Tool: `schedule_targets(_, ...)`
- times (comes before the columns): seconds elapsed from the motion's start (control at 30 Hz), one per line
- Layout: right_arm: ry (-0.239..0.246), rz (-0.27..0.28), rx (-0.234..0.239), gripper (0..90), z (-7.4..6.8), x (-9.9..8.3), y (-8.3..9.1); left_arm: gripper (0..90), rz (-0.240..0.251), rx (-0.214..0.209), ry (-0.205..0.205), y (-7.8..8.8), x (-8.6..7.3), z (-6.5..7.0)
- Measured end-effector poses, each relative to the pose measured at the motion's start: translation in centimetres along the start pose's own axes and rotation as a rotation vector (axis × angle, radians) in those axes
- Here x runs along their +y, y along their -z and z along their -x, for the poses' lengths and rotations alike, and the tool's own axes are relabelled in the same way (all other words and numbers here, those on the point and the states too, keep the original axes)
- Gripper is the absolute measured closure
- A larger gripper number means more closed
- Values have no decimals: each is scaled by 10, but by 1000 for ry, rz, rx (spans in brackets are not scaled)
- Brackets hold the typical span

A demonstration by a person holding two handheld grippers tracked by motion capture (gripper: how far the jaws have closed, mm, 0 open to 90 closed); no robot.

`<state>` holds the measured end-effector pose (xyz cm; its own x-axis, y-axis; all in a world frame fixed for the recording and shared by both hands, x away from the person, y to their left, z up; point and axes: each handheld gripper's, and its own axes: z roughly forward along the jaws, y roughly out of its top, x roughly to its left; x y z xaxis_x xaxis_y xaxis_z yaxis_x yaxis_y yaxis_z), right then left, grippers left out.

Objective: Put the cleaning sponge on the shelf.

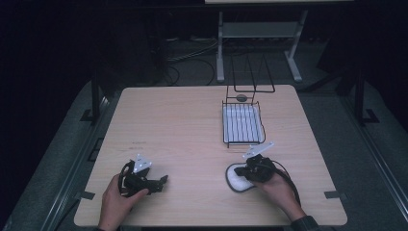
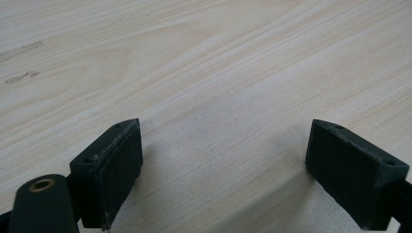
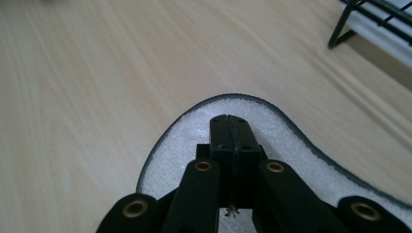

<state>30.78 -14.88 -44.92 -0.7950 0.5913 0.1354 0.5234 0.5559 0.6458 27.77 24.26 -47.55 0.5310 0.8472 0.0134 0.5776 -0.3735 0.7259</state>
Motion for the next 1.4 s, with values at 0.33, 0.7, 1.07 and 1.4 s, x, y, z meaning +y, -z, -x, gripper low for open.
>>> schedule_targets(0.33, -70, 77, -82, 898, 32, -7, 25, 127, 1, 0, 0, 0, 0, 0)
schedule_targets(0.7, -157, 42, -146, 898, 59, -44, 51, 127, -3, 0, -4, 0, 0, 0)
schedule_targets(1.07, -114, 15, -69, 898, 27, -58, 54, 127, -3, 0, -4, 0, 0, 0)
schedule_targets(1.4, -103, 99, -61, 650, 22, -50, 58, 127, -2, 0, -3, 0, 0, 0)
